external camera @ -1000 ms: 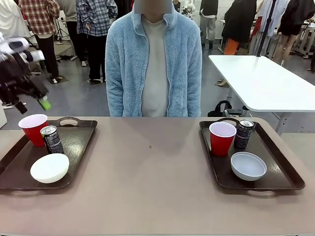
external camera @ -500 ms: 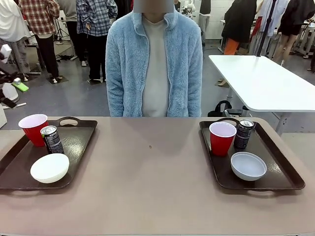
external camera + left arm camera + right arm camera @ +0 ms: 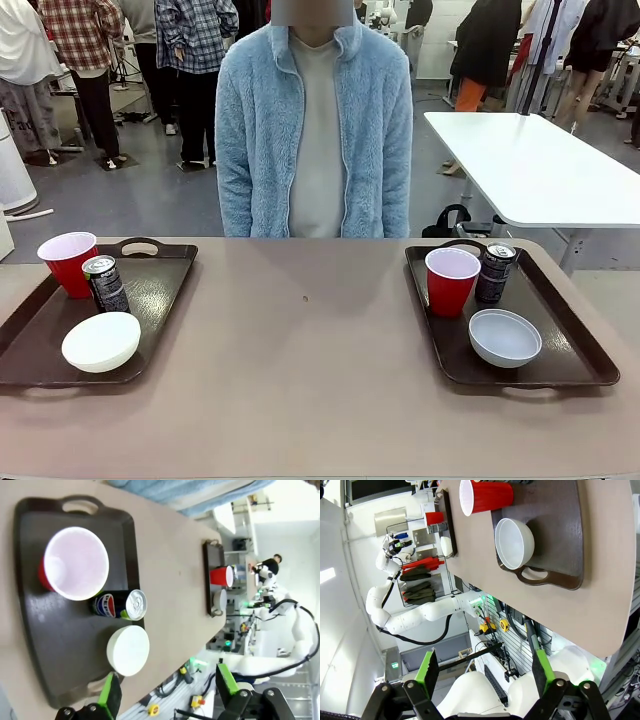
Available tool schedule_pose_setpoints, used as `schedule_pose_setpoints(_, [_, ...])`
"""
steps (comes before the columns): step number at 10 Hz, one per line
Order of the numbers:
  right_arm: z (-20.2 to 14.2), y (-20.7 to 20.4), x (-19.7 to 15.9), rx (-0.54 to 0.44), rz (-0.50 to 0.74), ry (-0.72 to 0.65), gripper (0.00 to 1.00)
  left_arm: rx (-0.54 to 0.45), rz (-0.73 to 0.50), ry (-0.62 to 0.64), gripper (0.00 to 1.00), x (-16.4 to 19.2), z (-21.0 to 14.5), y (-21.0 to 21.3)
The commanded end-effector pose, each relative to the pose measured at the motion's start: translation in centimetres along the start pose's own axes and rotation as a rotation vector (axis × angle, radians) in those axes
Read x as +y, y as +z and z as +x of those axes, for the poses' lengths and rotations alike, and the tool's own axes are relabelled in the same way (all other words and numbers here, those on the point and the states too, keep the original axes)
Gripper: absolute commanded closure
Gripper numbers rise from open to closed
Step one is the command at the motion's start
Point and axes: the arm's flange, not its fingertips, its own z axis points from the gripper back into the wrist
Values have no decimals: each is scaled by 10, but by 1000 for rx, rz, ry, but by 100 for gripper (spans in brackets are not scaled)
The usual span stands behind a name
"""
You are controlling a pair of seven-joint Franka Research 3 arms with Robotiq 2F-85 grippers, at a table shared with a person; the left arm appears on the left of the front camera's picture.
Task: Prepare tableware on both trays.
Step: Pick up a Picnic Bowl from the table and place it on a Handle tray.
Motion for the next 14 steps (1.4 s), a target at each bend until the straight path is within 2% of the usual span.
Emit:
schedule_pose_setpoints(1, [-2, -2, 3, -3, 0, -12, 3, -4, -47, -27, 0, 4, -4, 9])
schedule_pose_setpoints(4, [-2, -2, 3, -3, 0, -12, 3, 4, -23, 18, 0, 11, -2, 12])
schedule_pose_setpoints(5, [-2, -2, 3, -3, 0, -12, 3, -10, 46, 47, 0, 6, 8, 4])
schedule_pose_setpoints(6, [-2, -2, 3, -3, 0, -12, 3, 1, -18, 17, 0, 10, -6, 11])
schedule_pose_setpoints(14, [-2, -2, 3, -3, 0, -12, 3, 1, -18, 17, 0, 10, -6, 11])
